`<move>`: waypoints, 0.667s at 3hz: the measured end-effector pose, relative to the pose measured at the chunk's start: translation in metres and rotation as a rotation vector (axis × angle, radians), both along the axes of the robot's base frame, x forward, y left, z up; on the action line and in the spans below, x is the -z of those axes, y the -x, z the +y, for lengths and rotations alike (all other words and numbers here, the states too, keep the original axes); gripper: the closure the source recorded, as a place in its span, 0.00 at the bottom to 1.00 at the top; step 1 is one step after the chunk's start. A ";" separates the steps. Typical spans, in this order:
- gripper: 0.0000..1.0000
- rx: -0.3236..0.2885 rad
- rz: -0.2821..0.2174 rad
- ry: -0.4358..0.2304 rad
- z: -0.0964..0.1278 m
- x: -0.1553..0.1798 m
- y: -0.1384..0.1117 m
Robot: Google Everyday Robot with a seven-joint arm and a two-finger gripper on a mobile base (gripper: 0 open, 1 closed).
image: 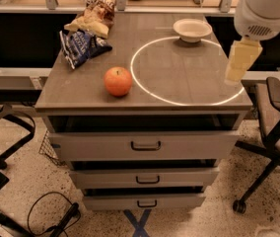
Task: Move paper bowl near apple
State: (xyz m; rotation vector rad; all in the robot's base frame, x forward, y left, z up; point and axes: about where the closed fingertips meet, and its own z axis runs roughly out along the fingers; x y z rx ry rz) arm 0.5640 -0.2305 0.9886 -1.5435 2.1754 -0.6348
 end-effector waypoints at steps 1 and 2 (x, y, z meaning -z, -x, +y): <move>0.00 0.102 -0.112 0.071 -0.011 -0.008 -0.032; 0.00 0.102 -0.112 0.071 -0.011 -0.008 -0.032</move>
Offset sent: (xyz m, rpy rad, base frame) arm 0.0279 -0.0055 0.0031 -0.0546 -0.0842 -0.0723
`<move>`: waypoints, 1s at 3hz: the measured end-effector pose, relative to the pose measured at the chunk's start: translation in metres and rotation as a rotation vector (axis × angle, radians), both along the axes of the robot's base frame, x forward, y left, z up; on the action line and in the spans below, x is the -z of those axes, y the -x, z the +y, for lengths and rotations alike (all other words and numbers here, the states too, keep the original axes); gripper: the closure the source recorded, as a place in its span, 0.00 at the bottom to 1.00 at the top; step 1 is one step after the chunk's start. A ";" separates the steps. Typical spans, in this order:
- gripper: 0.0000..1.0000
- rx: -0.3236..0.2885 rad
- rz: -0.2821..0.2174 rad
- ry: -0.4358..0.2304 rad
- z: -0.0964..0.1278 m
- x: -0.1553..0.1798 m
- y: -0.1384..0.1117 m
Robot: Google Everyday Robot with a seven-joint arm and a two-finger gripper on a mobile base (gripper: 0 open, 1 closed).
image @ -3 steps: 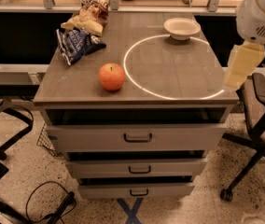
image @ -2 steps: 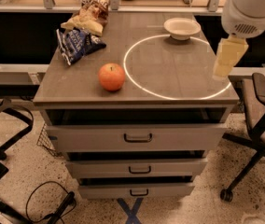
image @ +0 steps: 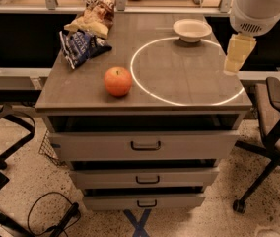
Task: Move paper bowl near apple
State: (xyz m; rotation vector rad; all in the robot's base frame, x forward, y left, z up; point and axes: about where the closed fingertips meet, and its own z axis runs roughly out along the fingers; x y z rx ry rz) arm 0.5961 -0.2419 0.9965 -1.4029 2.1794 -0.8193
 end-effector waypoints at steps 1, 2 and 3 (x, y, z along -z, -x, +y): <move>0.00 -0.067 -0.051 -0.030 -0.005 0.001 -0.015; 0.00 -0.196 -0.126 -0.124 -0.007 -0.001 -0.055; 0.00 -0.307 -0.149 -0.199 -0.009 0.009 -0.103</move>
Offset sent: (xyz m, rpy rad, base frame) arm 0.1012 -0.0029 0.0137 0.1484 -0.2068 0.4901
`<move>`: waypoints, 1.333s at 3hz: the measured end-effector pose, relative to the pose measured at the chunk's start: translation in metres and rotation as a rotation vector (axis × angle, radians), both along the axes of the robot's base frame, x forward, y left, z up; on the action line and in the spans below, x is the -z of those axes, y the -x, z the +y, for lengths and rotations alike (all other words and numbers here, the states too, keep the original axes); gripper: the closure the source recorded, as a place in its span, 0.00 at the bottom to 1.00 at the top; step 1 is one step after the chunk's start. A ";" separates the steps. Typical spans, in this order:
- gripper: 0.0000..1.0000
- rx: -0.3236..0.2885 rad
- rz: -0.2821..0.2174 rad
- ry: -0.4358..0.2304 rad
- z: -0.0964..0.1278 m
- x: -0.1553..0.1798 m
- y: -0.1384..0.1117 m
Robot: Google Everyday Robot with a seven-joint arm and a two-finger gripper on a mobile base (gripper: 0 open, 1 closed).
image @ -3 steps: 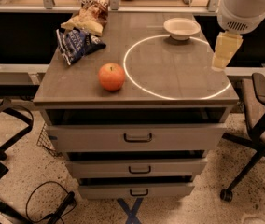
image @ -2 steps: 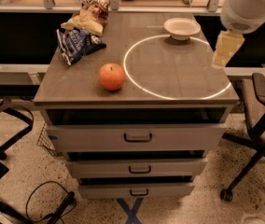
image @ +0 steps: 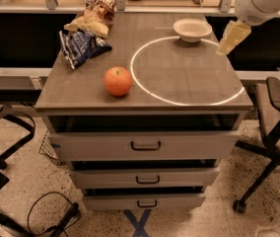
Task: Move paper bowl near apple
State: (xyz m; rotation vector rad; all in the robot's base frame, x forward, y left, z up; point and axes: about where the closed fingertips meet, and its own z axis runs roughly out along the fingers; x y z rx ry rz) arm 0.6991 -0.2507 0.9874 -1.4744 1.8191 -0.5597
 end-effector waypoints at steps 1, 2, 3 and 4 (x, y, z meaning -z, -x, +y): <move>0.00 -0.097 -0.019 0.057 -0.003 0.003 -0.043; 0.00 -0.126 -0.073 0.094 -0.008 -0.019 -0.052; 0.00 -0.126 -0.072 0.093 -0.008 -0.019 -0.052; 0.00 -0.124 -0.068 0.137 -0.003 -0.010 -0.056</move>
Offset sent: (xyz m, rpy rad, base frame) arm 0.0382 -0.0028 -0.0039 -0.0452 -0.0152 0.0878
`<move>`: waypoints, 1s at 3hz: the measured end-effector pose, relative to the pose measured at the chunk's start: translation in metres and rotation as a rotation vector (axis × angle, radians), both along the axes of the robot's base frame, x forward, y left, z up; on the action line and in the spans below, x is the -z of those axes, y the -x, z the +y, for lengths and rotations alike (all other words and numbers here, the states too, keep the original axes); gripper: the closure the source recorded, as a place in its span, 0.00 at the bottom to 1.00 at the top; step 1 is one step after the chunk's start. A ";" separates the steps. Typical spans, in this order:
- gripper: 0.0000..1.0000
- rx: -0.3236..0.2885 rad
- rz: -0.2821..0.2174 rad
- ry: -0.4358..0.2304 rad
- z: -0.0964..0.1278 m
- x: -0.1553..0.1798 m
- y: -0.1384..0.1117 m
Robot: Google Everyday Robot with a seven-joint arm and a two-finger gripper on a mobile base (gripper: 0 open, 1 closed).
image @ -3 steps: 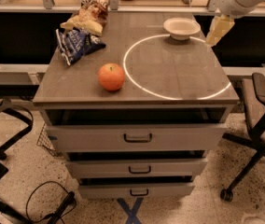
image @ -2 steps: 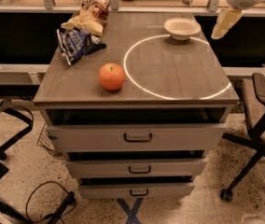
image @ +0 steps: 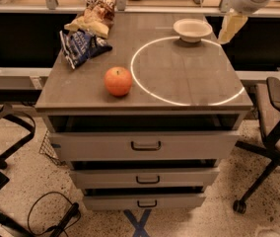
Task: Move paper bowl near apple
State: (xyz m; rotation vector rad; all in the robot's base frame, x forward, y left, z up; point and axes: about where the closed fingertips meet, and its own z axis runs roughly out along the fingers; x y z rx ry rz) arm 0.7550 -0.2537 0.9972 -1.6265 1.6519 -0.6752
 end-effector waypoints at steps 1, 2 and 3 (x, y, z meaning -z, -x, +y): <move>0.00 -0.006 -0.040 0.096 -0.008 0.024 -0.021; 0.00 -0.054 -0.157 0.188 -0.018 0.035 -0.069; 0.00 -0.099 -0.233 0.231 -0.020 0.024 -0.096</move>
Offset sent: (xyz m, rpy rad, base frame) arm 0.1063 -0.0337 -0.0206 -0.2657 -0.2841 0.0809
